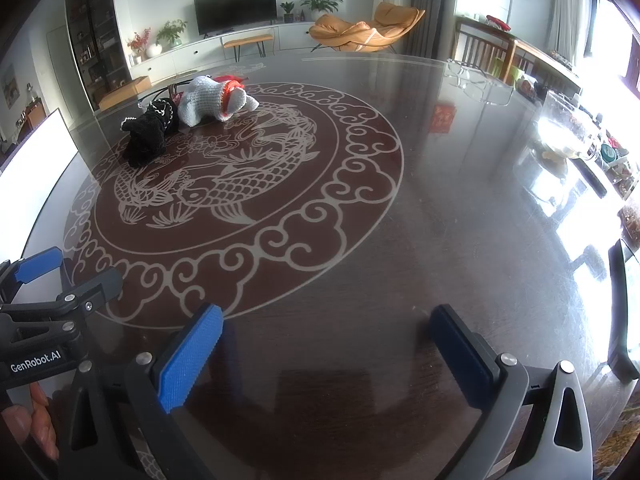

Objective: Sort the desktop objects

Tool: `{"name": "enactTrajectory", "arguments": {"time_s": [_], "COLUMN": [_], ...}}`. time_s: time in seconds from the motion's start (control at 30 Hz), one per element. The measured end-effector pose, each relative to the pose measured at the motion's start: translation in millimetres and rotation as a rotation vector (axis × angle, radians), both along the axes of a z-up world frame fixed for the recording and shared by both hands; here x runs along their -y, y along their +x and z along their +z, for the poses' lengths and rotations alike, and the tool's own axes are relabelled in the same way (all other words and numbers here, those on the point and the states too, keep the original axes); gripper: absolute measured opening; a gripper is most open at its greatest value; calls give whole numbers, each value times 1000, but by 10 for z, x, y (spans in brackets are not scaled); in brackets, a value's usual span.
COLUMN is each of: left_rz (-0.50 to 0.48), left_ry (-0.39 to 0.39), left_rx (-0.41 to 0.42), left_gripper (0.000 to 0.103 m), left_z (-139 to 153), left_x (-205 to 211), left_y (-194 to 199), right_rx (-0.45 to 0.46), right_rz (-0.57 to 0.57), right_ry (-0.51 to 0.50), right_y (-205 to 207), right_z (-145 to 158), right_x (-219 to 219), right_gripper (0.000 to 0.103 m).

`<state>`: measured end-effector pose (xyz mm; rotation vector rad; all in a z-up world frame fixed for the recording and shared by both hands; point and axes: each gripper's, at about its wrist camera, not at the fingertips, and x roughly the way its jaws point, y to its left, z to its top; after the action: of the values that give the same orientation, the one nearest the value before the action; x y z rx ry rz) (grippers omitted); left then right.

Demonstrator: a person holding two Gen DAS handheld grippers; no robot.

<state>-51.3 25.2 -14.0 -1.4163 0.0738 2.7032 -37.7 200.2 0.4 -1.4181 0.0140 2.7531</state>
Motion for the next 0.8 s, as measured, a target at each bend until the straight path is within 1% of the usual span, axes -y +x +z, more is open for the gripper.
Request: {"name": "enactTrajectory", "arguments": {"time_s": [0.27, 0.37, 0.43, 0.47, 0.53, 0.57, 0.6, 0.67, 0.7, 0.8], "left_rz": [-1, 2, 14, 29, 45, 62, 76, 90, 101, 128], "left_ry": [3, 1, 1, 17, 44, 35, 21, 14, 14, 6], "left_rx": [3, 43, 77, 68, 0, -31, -35, -1, 23, 78], "left_gripper": [103, 103, 103, 103, 103, 103, 103, 103, 103, 103], "left_z": [-5, 1, 31, 88, 234, 302, 329, 292, 245, 89], "left_x": [1, -5, -4, 15, 51, 63, 66, 66, 76, 110], "left_y": [-11, -159, -380, -496, -688, -815, -960, -1215, -1378, -1683], "right_rx": [0, 0, 0, 0, 0, 0, 0, 0, 0, 0], "right_rz": [0, -2, -2, -2, -3, -3, -3, -3, -3, -3], "right_ry": [0, 0, 0, 0, 0, 0, 0, 0, 0, 0], "right_y": [0, 0, 0, 0, 1, 0, 0, 0, 0, 1], "right_z": [0, 0, 0, 0, 0, 0, 0, -1, 0, -1], "right_x": [1, 1, 1, 2, 3, 2, 2, 1, 2, 2], "right_gripper": [103, 103, 103, 103, 103, 103, 103, 103, 103, 103]}}
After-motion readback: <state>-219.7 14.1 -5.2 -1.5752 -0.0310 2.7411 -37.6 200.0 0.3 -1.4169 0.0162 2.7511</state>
